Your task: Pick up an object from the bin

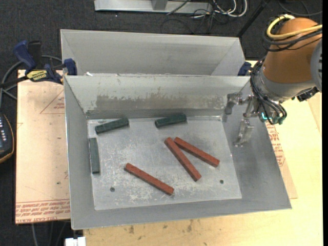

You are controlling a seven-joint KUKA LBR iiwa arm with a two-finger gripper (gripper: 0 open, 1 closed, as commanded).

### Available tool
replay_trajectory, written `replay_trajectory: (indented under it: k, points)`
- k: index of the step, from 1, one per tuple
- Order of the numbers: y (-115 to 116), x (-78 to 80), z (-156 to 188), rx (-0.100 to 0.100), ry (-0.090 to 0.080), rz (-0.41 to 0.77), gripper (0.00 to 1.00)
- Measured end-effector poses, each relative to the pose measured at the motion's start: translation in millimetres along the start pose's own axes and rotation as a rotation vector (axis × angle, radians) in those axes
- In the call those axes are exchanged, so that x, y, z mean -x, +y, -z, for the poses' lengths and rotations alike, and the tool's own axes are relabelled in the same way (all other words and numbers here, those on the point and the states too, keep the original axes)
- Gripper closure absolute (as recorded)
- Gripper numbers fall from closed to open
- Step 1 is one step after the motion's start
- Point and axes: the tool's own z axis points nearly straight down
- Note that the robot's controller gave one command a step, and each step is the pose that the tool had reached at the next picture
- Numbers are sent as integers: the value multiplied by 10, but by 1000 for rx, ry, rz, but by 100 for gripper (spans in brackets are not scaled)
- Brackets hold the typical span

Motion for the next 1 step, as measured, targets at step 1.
replay_trajectory:
  k: [1]
  points:
    - [199, -134, -1368, 1, 0, -177, 0]
